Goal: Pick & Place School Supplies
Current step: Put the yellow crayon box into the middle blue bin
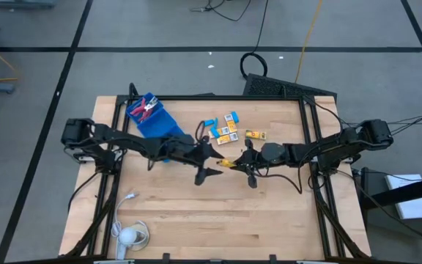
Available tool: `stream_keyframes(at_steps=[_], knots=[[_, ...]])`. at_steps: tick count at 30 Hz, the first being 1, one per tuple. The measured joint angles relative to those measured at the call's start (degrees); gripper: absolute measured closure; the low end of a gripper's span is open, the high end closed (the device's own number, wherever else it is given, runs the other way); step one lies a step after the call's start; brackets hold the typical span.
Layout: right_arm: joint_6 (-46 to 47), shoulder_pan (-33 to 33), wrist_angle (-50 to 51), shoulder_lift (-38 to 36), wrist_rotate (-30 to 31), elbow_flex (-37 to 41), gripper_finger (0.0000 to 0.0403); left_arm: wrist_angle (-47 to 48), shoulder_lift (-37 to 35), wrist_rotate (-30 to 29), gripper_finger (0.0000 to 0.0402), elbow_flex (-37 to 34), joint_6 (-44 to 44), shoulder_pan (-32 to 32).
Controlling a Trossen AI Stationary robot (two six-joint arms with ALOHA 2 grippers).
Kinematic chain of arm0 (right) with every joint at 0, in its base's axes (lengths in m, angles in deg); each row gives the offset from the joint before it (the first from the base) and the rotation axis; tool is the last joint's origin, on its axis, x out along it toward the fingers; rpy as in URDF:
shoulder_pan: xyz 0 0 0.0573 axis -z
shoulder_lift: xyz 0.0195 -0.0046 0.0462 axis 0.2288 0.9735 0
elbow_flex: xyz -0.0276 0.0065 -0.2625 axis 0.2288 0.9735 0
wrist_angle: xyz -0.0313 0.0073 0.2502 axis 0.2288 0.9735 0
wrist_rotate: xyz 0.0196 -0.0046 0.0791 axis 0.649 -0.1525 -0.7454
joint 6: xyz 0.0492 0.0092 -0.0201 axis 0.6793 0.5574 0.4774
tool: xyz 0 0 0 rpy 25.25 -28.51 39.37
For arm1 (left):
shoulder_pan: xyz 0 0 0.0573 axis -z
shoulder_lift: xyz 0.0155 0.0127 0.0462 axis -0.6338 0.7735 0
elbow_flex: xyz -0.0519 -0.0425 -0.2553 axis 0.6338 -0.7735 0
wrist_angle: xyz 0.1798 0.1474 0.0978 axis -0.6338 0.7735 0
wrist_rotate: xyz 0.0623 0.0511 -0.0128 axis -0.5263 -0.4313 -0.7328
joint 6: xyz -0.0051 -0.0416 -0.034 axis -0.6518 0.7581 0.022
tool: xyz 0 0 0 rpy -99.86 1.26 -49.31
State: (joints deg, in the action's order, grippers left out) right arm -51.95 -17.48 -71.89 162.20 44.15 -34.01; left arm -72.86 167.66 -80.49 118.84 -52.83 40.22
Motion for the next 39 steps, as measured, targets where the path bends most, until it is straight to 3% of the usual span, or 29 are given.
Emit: stream_keyframes(at_steps=[14,28,35,39], knots=[[-0.11,0.0,0.32,0.0,0.01,0.0,0.0368,0.1,1.52,-0.15,0.0123,1.44,0.42,-1.24],[1.02,0.02,0.17,0.0,0.03,0.0,0.0368,-0.16,1.52,-0.18,0.0293,1.42,0.82,-1.27],[3.23,0.04,0.33,0.0,0.33,0.0,0.0316,-0.37,1.52,-2.83,0.0357,1.38,0.81,-1.56],[3.23,0.06,0.1,0.0,0.31,0.0,0.0289,0.12,0.78,-3.46,0.0367,1.36,0.81,-1.55]])
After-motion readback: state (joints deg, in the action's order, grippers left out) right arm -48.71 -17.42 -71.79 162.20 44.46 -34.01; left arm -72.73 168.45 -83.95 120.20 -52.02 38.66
